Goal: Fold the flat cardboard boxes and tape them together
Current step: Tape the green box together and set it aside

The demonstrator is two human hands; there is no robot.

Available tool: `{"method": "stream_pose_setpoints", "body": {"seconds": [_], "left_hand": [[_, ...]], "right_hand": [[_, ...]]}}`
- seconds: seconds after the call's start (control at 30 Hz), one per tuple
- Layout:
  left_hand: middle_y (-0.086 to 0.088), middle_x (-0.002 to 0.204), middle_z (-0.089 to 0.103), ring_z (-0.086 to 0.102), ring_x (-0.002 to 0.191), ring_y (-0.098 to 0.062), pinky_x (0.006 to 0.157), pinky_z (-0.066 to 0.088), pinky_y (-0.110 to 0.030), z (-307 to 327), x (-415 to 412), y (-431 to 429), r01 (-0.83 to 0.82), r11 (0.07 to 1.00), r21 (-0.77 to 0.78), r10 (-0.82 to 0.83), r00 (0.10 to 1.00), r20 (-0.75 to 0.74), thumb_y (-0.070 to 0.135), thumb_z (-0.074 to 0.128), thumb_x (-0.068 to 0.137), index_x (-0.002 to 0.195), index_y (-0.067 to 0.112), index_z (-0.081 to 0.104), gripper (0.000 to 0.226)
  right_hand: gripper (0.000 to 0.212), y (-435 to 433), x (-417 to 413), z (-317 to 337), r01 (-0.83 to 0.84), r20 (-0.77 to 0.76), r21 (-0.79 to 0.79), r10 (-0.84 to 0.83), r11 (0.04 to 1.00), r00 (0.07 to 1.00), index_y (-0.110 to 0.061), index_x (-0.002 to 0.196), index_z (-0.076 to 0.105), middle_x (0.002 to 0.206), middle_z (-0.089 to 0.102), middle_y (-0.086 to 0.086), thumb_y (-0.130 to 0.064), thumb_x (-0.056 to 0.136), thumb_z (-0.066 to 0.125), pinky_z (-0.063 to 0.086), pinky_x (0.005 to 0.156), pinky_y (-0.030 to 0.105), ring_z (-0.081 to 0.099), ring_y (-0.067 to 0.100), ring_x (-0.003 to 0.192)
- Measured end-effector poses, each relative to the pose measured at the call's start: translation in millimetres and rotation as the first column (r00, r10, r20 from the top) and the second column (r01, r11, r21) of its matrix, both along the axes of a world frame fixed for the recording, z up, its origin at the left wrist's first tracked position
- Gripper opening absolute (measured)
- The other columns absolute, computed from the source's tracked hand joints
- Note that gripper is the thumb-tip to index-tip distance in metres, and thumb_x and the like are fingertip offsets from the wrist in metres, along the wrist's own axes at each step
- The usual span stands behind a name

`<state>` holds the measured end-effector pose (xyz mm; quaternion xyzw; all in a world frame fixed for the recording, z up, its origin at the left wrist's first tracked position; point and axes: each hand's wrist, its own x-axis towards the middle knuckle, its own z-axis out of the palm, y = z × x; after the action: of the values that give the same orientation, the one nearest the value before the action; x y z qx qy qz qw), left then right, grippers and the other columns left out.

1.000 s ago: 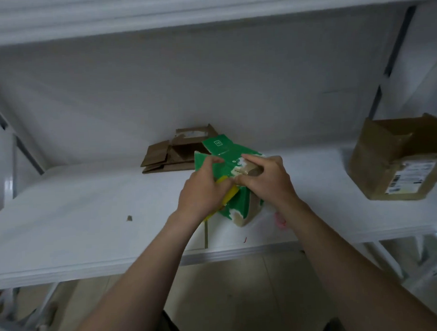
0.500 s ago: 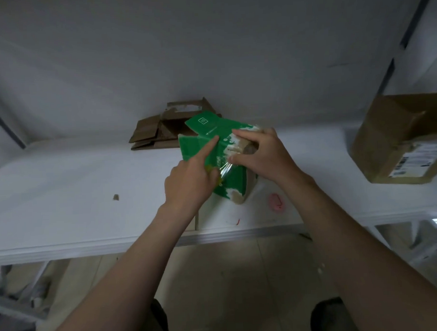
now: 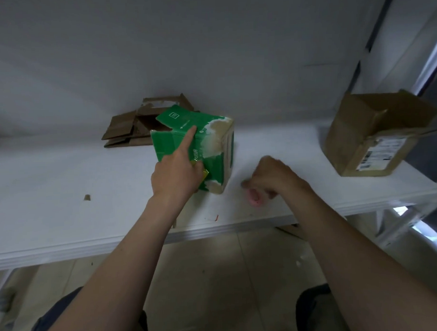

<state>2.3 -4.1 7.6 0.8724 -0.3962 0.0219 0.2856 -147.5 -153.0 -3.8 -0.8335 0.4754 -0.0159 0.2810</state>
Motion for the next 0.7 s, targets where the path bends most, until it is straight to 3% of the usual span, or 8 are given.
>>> {"method": "stream_pose_setpoints", "body": {"seconds": [0.07,0.23,0.33,0.43,0.53,0.6,0.7], "left_hand": [[-0.003,0.088,0.058,0.053,0.070,-0.025,0.063,0.043,-0.033,-2,-1,-1,-0.004,1.000,-0.014,0.004,1.000,-0.012,0.027,0.057,0.094,0.157,0.049,0.010,0.082],[-0.003,0.088,0.058,0.053,0.065,-0.021,0.063,0.046,-0.034,-4,-2,0,0.004,0.999,-0.041,-0.005,0.999,-0.033,0.027,0.058,0.092,0.157,0.050,0.012,0.082],[-0.004,0.089,0.063,0.055,0.066,-0.021,0.062,0.046,-0.033,-6,3,2,0.019,0.998,-0.060,-0.023,0.998,-0.057,0.028,0.060,0.092,0.156,0.052,0.013,0.083],[-0.003,0.089,0.063,0.056,0.067,-0.021,0.061,0.044,-0.033,-6,6,4,0.019,0.998,-0.060,-0.023,0.998,-0.061,0.030,0.060,0.092,0.155,0.055,0.013,0.083],[-0.003,0.087,0.063,0.055,0.067,-0.020,0.060,0.044,-0.033,-6,7,3,0.018,0.998,-0.058,-0.022,0.997,-0.068,0.030,0.060,0.092,0.154,0.056,0.012,0.083],[-0.002,0.091,0.063,0.056,0.067,-0.019,0.061,0.046,-0.033,-6,8,2,0.023,0.998,-0.063,-0.027,0.997,-0.072,0.030,0.061,0.092,0.154,0.056,0.012,0.083],[-0.001,0.095,0.062,0.057,0.067,-0.018,0.060,0.047,-0.033,-6,10,2,0.027,0.998,-0.064,-0.032,0.997,-0.072,0.031,0.061,0.093,0.154,0.057,0.013,0.082]], "right_hand": [[0.030,4,-5,-11,-0.030,-0.137,0.091,0.042,0.995,0.990,-0.006,0.075,0.064,0.073,0.071,0.011,-0.024,0.070,0.088,0.063,0.061,0.038,0.073,0.029,0.069],[0.032,-2,-2,-26,-0.028,-0.056,0.068,0.032,0.997,0.998,-0.003,0.083,0.068,0.076,0.071,0.015,-0.028,0.076,0.087,0.064,0.066,0.040,0.073,0.028,0.063],[0.033,-9,0,-19,-0.012,0.144,0.013,0.010,1.000,0.990,-0.010,0.080,0.074,0.071,0.074,0.009,-0.042,0.081,0.080,0.064,0.070,0.037,0.073,0.024,0.057],[0.023,-4,6,-5,0.048,0.432,0.023,-0.054,0.999,0.900,-0.018,0.081,0.072,0.076,0.074,0.005,-0.040,0.083,0.079,0.064,0.066,0.041,0.073,0.023,0.063],[0.017,2,12,7,0.047,0.542,-0.043,-0.016,0.998,0.840,-0.020,0.081,0.076,0.078,0.071,-0.004,-0.036,0.080,0.081,0.052,0.062,0.031,0.066,0.013,0.071],[0.015,3,11,15,0.085,0.594,-0.081,-0.020,0.993,0.804,-0.023,0.087,0.079,0.076,0.067,-0.010,-0.034,0.078,0.084,0.042,0.059,0.024,0.058,0.006,0.066],[0.013,9,5,30,0.078,0.695,0.106,-0.130,0.991,0.707,-0.024,0.096,0.077,0.065,0.071,-0.002,-0.027,0.084,0.080,0.042,0.046,0.022,0.056,0.015,0.045]]}}
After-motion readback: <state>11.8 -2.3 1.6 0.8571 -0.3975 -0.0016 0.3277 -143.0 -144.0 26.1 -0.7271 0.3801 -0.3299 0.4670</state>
